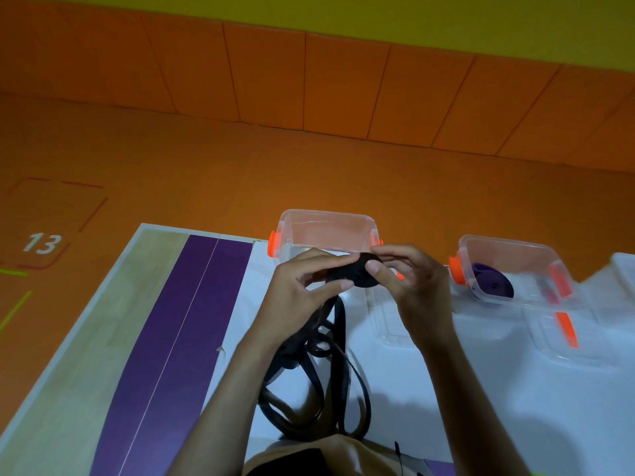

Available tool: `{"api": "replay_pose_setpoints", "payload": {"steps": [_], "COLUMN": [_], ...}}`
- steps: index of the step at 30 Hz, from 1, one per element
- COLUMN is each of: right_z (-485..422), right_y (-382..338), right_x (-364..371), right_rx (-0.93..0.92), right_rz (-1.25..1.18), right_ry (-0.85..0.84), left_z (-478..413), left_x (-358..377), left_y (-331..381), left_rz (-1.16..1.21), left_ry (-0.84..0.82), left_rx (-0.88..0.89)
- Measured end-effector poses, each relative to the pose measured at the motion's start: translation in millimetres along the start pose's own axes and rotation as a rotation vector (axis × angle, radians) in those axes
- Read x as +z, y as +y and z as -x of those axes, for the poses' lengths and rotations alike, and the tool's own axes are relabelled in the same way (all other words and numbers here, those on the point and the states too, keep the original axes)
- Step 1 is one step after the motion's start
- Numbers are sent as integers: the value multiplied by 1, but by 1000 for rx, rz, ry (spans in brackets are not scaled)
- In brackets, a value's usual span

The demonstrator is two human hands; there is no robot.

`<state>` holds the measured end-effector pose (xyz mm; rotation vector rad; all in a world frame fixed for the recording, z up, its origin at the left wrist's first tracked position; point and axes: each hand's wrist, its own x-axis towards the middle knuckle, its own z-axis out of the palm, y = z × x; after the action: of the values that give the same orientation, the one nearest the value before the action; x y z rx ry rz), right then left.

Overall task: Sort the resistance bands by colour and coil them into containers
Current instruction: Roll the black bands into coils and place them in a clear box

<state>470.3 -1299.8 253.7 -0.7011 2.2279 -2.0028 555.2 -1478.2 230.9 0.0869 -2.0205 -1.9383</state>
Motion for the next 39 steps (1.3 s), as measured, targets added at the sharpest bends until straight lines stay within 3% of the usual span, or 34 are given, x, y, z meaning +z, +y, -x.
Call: {"api": "replay_pose_setpoints", "payload": {"steps": [3, 7, 10, 15, 20, 32, 39], "right_z": [0, 1, 2, 3, -1, 4, 3], "right_y": [4, 8, 6, 1, 3, 7, 5], "right_x": [-2, -1, -1, 3, 0, -1, -8], "right_rx": [73, 71, 67, 47, 27, 18, -7], "right_rz": [15, 84, 6, -47, 118, -23, 178], "right_ry": [-76, -37, -3, -90, -46, -41, -115], "left_z": [1, 0, 1, 1, 3, 3, 5], "left_x": [2, 4, 4, 6, 9, 12, 9], "left_y": [-4, -4, 0, 5, 1, 4, -1], "left_rz": [-17, -52, -23, 28, -6, 74, -96], "left_ry": [5, 38, 45, 89, 88, 19, -27], "left_rx": [-6, -26, -34, 17, -2, 20, -23]}}
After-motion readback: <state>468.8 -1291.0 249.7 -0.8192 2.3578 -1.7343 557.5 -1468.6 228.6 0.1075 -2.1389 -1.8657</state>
